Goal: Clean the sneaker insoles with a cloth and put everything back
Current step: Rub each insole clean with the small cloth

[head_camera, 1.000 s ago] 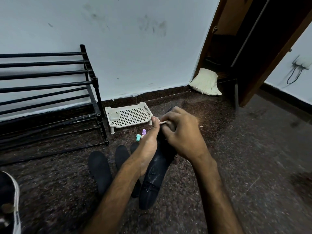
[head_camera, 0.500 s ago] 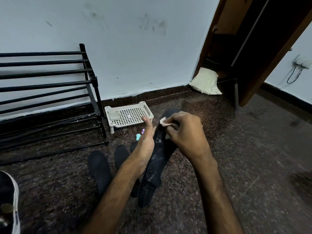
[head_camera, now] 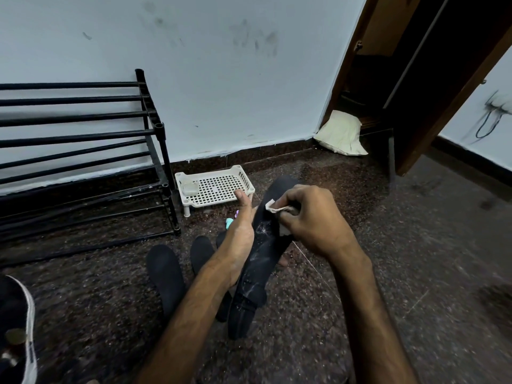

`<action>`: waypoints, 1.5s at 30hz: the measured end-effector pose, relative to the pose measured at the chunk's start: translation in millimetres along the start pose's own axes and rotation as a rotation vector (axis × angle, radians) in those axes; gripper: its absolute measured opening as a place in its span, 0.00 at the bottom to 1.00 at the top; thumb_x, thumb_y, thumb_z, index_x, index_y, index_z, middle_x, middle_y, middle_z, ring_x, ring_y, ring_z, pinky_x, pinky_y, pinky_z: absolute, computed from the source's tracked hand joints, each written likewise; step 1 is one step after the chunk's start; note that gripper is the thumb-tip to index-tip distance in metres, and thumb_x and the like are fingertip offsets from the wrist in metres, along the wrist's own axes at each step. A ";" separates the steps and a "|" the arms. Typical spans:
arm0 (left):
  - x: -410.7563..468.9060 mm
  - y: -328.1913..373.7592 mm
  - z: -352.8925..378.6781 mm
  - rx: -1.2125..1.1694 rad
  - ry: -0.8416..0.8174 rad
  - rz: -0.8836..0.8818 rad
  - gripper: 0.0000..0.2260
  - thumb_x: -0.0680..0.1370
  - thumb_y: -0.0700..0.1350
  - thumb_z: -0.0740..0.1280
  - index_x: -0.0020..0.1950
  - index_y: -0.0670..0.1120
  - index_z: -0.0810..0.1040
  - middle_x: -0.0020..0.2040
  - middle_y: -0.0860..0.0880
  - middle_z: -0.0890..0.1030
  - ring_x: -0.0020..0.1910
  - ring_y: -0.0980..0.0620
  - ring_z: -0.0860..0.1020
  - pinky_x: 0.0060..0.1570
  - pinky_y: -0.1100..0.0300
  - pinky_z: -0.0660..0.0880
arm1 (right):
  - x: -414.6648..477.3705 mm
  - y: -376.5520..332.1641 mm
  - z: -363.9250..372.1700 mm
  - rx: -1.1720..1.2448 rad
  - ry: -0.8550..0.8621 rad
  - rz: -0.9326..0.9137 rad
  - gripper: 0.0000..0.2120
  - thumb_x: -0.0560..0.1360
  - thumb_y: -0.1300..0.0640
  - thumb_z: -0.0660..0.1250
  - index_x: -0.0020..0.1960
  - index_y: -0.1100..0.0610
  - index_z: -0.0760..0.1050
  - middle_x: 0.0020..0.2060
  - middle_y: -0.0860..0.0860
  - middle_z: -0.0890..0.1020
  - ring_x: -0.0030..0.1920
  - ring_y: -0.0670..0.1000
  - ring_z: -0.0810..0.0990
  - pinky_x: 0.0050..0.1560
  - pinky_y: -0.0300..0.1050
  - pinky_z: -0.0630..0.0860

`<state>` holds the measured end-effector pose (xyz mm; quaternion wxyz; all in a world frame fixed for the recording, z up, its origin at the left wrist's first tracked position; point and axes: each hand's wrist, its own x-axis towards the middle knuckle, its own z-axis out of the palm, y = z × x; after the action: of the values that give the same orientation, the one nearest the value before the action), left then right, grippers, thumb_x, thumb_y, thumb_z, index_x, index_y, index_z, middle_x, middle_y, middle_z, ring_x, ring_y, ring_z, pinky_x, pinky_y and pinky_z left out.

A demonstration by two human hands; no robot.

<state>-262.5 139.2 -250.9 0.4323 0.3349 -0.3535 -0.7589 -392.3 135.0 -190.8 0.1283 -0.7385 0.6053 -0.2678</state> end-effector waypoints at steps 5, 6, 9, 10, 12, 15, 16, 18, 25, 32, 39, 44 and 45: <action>-2.2 -0.1 1.7 0.054 -0.043 0.030 0.40 0.72 0.73 0.46 0.65 0.46 0.78 0.50 0.40 0.84 0.39 0.42 0.84 0.36 0.48 0.83 | 1.9 6.5 -0.7 -0.083 0.299 0.086 0.08 0.74 0.63 0.70 0.52 0.56 0.83 0.47 0.47 0.80 0.45 0.43 0.78 0.52 0.33 0.75; -2.5 0.6 0.4 0.048 -0.040 0.036 0.40 0.72 0.73 0.47 0.64 0.46 0.78 0.48 0.40 0.84 0.39 0.42 0.83 0.36 0.48 0.82 | 2.1 4.2 -0.6 -0.024 0.252 0.050 0.08 0.74 0.63 0.71 0.52 0.56 0.83 0.47 0.46 0.80 0.45 0.42 0.78 0.52 0.30 0.75; -1.2 1.0 -4.9 0.045 -0.031 0.068 0.39 0.71 0.73 0.48 0.62 0.46 0.79 0.43 0.42 0.84 0.38 0.43 0.83 0.37 0.49 0.81 | -2.7 -2.6 -2.7 0.102 -0.082 -0.036 0.07 0.74 0.62 0.72 0.50 0.54 0.84 0.45 0.44 0.80 0.44 0.40 0.79 0.49 0.31 0.77; -1.3 0.8 -6.1 0.038 -0.027 0.069 0.39 0.72 0.73 0.48 0.64 0.46 0.78 0.44 0.42 0.85 0.38 0.43 0.83 0.36 0.49 0.81 | -4.0 -0.7 -4.4 0.061 -0.132 -0.032 0.06 0.74 0.62 0.72 0.48 0.53 0.84 0.44 0.43 0.80 0.43 0.40 0.79 0.49 0.33 0.78; -1.7 1.0 -6.4 0.058 -0.039 0.069 0.39 0.72 0.73 0.48 0.65 0.47 0.78 0.50 0.39 0.84 0.42 0.40 0.83 0.37 0.49 0.82 | -2.7 9.0 -7.9 -0.075 -0.036 0.023 0.07 0.74 0.63 0.71 0.49 0.53 0.84 0.44 0.44 0.79 0.41 0.39 0.78 0.48 0.32 0.77; -1.6 1.8 -2.9 0.088 -0.041 0.048 0.36 0.73 0.72 0.49 0.58 0.48 0.83 0.53 0.35 0.83 0.38 0.39 0.82 0.37 0.49 0.82 | 0.8 12.7 -6.3 -0.154 0.262 0.035 0.09 0.75 0.63 0.69 0.54 0.56 0.83 0.47 0.47 0.80 0.44 0.43 0.78 0.51 0.32 0.75; -2.7 3.2 -1.0 0.082 -0.033 0.039 0.36 0.75 0.71 0.49 0.57 0.47 0.84 0.51 0.35 0.84 0.35 0.40 0.82 0.34 0.50 0.82 | 2.0 8.3 -3.8 -0.130 0.276 -0.002 0.09 0.75 0.63 0.70 0.54 0.57 0.83 0.47 0.47 0.79 0.45 0.43 0.77 0.52 0.31 0.73; -3.3 4.1 -1.3 0.067 -0.012 0.060 0.33 0.78 0.68 0.49 0.58 0.45 0.82 0.48 0.37 0.84 0.34 0.42 0.83 0.31 0.51 0.81 | 2.4 3.0 0.7 -0.048 0.160 -0.067 0.08 0.74 0.63 0.71 0.52 0.56 0.83 0.45 0.45 0.78 0.44 0.41 0.77 0.49 0.27 0.71; -1.3 0.6 -0.7 0.130 0.026 0.122 0.25 0.82 0.61 0.55 0.60 0.42 0.80 0.44 0.40 0.84 0.30 0.43 0.82 0.30 0.51 0.81 | -3.3 12.6 -13.3 -0.196 0.192 0.063 0.07 0.74 0.63 0.70 0.50 0.54 0.83 0.46 0.47 0.81 0.45 0.46 0.80 0.50 0.40 0.78; 1.3 -0.2 -5.5 0.100 0.089 0.147 0.21 0.83 0.56 0.57 0.61 0.43 0.81 0.51 0.42 0.85 0.44 0.45 0.84 0.46 0.51 0.79 | -4.2 10.7 -8.5 -0.179 -0.060 0.079 0.08 0.73 0.63 0.70 0.45 0.51 0.84 0.44 0.46 0.83 0.44 0.45 0.81 0.50 0.41 0.79; 2.1 0.0 -4.3 -0.086 0.167 0.132 0.23 0.81 0.57 0.60 0.59 0.40 0.81 0.52 0.37 0.84 0.45 0.41 0.82 0.53 0.45 0.77 | -3.3 11.6 -8.6 -0.076 -0.030 0.063 0.07 0.73 0.62 0.71 0.44 0.51 0.83 0.40 0.43 0.81 0.41 0.40 0.78 0.46 0.35 0.77; 3.3 -8.2 6.4 -0.155 0.170 0.089 0.21 0.82 0.55 0.61 0.62 0.39 0.79 0.56 0.36 0.82 0.50 0.40 0.81 0.61 0.42 0.73 | 0.1 5.3 3.7 -0.098 0.322 0.037 0.07 0.74 0.63 0.71 0.51 0.56 0.83 0.45 0.46 0.81 0.43 0.42 0.77 0.51 0.33 0.76; 3.4 -8.7 6.5 -0.161 0.161 0.092 0.20 0.82 0.55 0.61 0.61 0.41 0.80 0.55 0.37 0.83 0.49 0.40 0.82 0.59 0.43 0.74 | 0.9 1.4 7.2 -0.060 0.302 -0.021 0.08 0.74 0.64 0.71 0.51 0.56 0.83 0.46 0.47 0.80 0.45 0.43 0.78 0.53 0.35 0.76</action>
<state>-272.7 141.1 -255.4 0.5192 0.3422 -0.2709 -0.7348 -389.4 132.9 -197.2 0.0111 -0.6995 0.6178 -0.3589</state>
